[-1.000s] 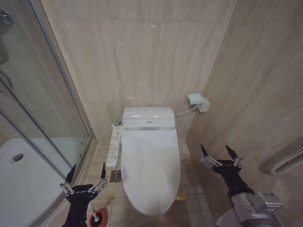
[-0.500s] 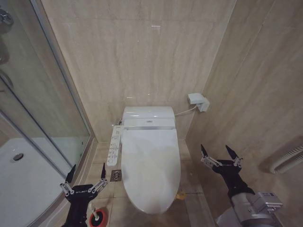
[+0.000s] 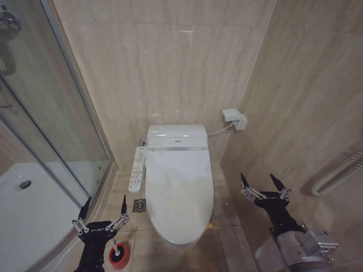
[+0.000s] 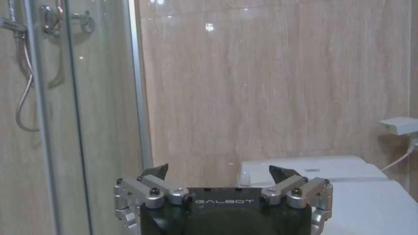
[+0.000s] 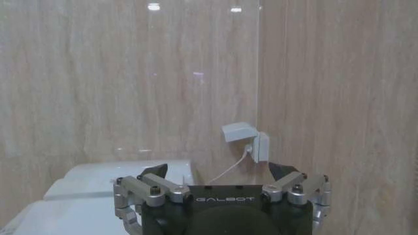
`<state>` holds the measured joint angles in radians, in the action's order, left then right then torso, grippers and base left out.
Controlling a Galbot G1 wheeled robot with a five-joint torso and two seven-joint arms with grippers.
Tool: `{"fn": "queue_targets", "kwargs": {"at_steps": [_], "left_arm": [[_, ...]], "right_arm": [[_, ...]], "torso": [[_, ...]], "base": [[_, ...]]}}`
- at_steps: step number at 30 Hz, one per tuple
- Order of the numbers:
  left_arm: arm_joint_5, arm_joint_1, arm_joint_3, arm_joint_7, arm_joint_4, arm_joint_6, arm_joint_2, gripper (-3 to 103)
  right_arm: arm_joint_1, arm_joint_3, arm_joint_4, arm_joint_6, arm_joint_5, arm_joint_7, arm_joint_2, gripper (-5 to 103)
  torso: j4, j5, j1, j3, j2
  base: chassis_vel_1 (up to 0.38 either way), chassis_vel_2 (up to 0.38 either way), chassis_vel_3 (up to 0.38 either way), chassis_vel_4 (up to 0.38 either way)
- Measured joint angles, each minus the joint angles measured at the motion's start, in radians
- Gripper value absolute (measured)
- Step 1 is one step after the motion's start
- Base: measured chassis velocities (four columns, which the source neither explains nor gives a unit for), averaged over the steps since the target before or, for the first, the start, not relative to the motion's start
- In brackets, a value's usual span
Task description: Open the toilet lid, clean the toilet bowl with a toilet brush, close the toilet lid, and flush.
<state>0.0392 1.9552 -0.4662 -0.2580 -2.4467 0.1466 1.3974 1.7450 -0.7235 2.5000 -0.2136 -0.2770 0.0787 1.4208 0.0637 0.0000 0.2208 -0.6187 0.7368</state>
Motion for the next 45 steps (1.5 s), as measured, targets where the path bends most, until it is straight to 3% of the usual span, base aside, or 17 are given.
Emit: {"fn": "queue_targets", "kwargs": {"at_steps": [45], "left_arm": [[0.000, 0.000, 0.000, 0.000, 0.000, 0.000, 0.000, 100]], "right_arm": [[0.000, 0.000, 0.000, 0.000, 0.000, 0.000, 0.000, 100]], "torso": [[0.0001, 0.0002, -0.001, 0.000, 0.000]], "base": [[0.137, -0.142, -0.142, 0.144]]}}
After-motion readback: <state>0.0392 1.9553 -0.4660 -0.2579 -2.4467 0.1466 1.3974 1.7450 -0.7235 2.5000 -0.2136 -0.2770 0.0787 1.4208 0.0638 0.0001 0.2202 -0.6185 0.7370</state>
